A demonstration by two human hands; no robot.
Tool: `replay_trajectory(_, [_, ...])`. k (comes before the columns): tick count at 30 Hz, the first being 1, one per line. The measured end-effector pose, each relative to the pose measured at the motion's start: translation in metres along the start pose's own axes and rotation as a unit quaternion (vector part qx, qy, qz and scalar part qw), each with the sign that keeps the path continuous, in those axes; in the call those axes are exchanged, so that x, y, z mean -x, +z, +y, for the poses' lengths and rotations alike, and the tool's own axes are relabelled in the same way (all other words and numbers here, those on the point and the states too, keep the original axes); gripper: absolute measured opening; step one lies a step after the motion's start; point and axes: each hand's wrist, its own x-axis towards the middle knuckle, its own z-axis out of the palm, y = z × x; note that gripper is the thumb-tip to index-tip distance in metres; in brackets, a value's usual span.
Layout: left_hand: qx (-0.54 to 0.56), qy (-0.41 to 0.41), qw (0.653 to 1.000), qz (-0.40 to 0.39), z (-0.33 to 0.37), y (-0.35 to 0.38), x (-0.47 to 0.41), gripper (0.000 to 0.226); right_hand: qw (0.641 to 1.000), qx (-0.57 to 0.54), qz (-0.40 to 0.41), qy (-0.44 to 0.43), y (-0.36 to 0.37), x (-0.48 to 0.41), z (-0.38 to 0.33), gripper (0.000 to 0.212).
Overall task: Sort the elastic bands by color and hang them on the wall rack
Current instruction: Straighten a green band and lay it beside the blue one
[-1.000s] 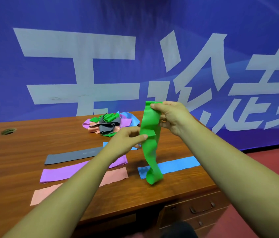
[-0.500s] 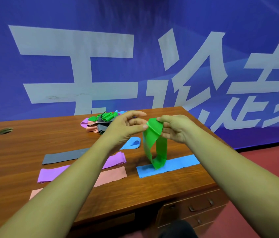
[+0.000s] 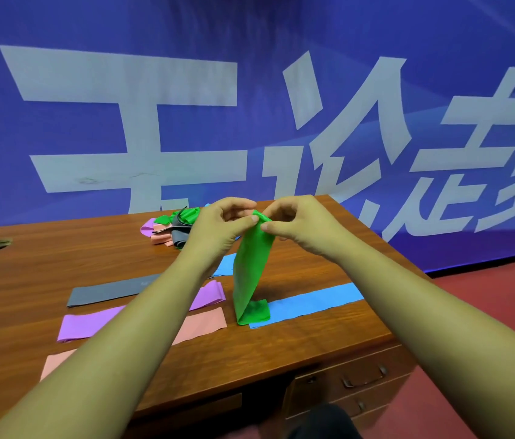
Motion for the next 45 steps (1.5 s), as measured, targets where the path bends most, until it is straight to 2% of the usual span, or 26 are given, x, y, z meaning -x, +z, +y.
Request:
replay_trajectory(3, [-0.043, 0.016, 0.999, -0.009, -0.005, -0.001, 0.0, 0.014, 0.999, 0.019, 0.028, -0.007, 0.001, -0.002, -0.002, 0.012])
replay_trajectory(7, [-0.093, 0.0, 0.993, -0.076, -0.011, -0.002, 0.002, 0.012, 0.998, -0.012, 0.059, 0.001, -0.002, -0.005, -0.009, 0.017])
replay_trajectory(11, [-0.086, -0.004, 0.993, -0.077, -0.017, -0.003, 0.0, 0.006, 0.999, -0.023, 0.039, 0.011, -0.004, -0.007, -0.013, 0.015])
replay_trajectory(14, [-0.064, -0.024, 0.994, -0.082, -0.018, 0.001, 0.0, 0.006, 0.999, 0.015, 0.033, 0.017, -0.005, -0.011, -0.012, 0.012])
replay_trajectory(16, [-0.04, -0.063, 0.991, -0.107, -0.02, 0.004, 0.004, 0.004, 0.997, -0.001, 0.067, 0.032, -0.01, -0.018, -0.01, 0.009])
replay_trajectory(19, [-0.054, -0.118, 0.978, -0.163, -0.027, 0.005, 0.012, 0.02, 0.983, -0.071, 0.149, 0.081, -0.024, -0.029, -0.002, 0.008])
replay_trajectory(25, [-0.115, -0.183, 0.953, -0.214, -0.048, -0.001, 0.024, 0.013, 0.936, -0.142, 0.264, 0.183, -0.049, -0.035, 0.048, 0.01])
replay_trajectory(30, [-0.097, -0.245, 0.946, -0.187, -0.069, -0.009, 0.023, 0.01, 0.908, -0.114, 0.313, 0.253, -0.056, -0.019, 0.105, 0.01])
replay_trajectory(33, [-0.101, -0.253, 0.949, -0.162, -0.082, -0.012, 0.02, 0.008, 0.898, -0.103, 0.306, 0.298, -0.055, -0.005, 0.136, 0.017])
replay_trajectory(35, [-0.105, -0.263, 0.949, -0.14, -0.091, -0.013, 0.016, 0.006, 0.896, -0.104, 0.295, 0.316, -0.052, 0.006, 0.154, 0.012])
replay_trajectory(37, [-0.138, -0.264, 0.945, -0.132, -0.098, -0.014, 0.013, 0.006, 0.89, -0.102, 0.294, 0.332, -0.051, 0.013, 0.171, 0.007])
replay_trajectory(41, [-0.199, -0.256, 0.937, -0.129, -0.109, -0.01, 0.006, 0.011, 0.885, -0.086, 0.298, 0.347, -0.051, 0.02, 0.2, 0.016])
replay_trajectory(45, [-0.289, -0.223, 0.928, -0.071, -0.126, -0.005, -0.003, 0.016, 0.885, -0.081, 0.287, 0.358, -0.045, 0.018, 0.23, 0.024])
